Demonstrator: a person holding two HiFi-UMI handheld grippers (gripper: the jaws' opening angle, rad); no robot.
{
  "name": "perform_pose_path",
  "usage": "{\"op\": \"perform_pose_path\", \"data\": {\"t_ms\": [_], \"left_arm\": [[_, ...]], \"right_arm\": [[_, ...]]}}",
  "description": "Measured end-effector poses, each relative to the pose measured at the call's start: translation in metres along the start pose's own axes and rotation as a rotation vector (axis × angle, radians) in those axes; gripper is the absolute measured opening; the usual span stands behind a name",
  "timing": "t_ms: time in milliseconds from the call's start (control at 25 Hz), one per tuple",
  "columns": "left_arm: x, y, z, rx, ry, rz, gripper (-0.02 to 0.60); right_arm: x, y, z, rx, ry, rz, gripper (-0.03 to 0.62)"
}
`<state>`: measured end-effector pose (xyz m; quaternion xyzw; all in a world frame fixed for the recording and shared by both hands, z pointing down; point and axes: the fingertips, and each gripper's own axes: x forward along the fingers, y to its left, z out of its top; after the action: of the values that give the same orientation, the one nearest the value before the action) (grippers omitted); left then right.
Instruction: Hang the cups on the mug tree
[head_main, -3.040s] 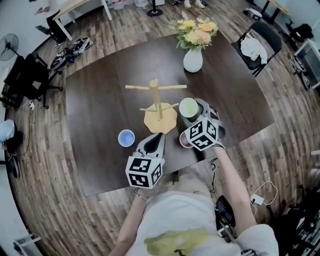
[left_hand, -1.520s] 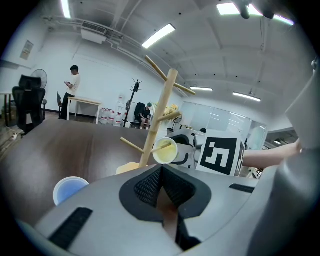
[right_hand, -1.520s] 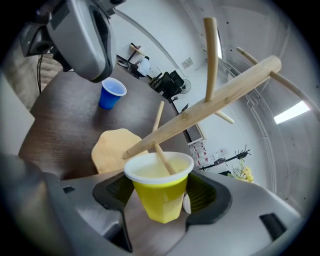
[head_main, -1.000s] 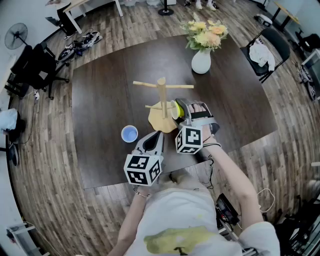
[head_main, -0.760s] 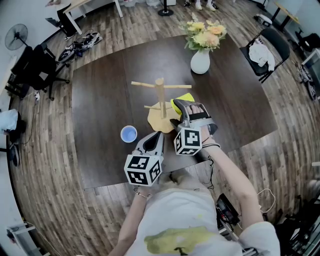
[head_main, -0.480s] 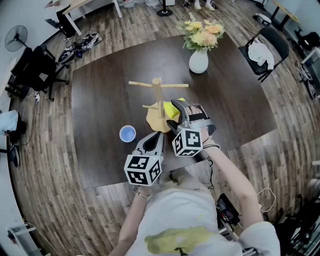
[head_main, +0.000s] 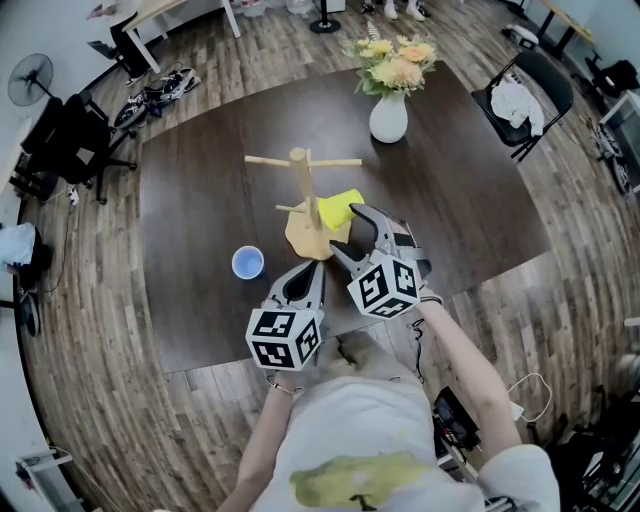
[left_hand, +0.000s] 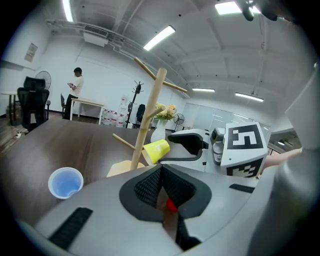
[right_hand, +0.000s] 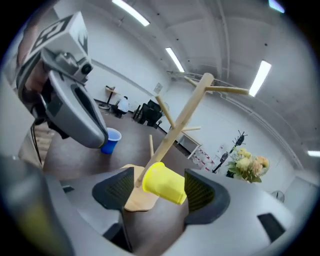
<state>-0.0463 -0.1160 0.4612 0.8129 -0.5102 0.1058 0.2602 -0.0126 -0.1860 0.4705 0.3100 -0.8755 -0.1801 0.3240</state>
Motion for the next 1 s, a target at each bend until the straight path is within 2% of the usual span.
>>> {"op": "perform_pose_path", "data": {"t_ms": [160,360,680,1000], "left_arm": [[-0.004,-0.004,-0.004,-0.008,-0.009,0.013,0.015],[-0.007,-0.009,-0.010,-0.010,-0.012,0.020,0.015],[-0.015,-0.007,-0.011,-0.008,-0.017,0.018,0.015],[-0.020,-0.015,-0.020,0.004,0.015,-0.043,0.015]], "right_arm": [[-0.017,-0.006,-0.004,0.092,-0.025,-0.046,0.163],[-0.029,-0.009,-0.012,0.262,-0.064,-0.058,0.067],[-0.046,-0.003,-0.019,0.426,-0.094,-0.066,0.029],[-0.069,0.016,-0.032,0.584,-0.088,-0.075,0.020]]}}
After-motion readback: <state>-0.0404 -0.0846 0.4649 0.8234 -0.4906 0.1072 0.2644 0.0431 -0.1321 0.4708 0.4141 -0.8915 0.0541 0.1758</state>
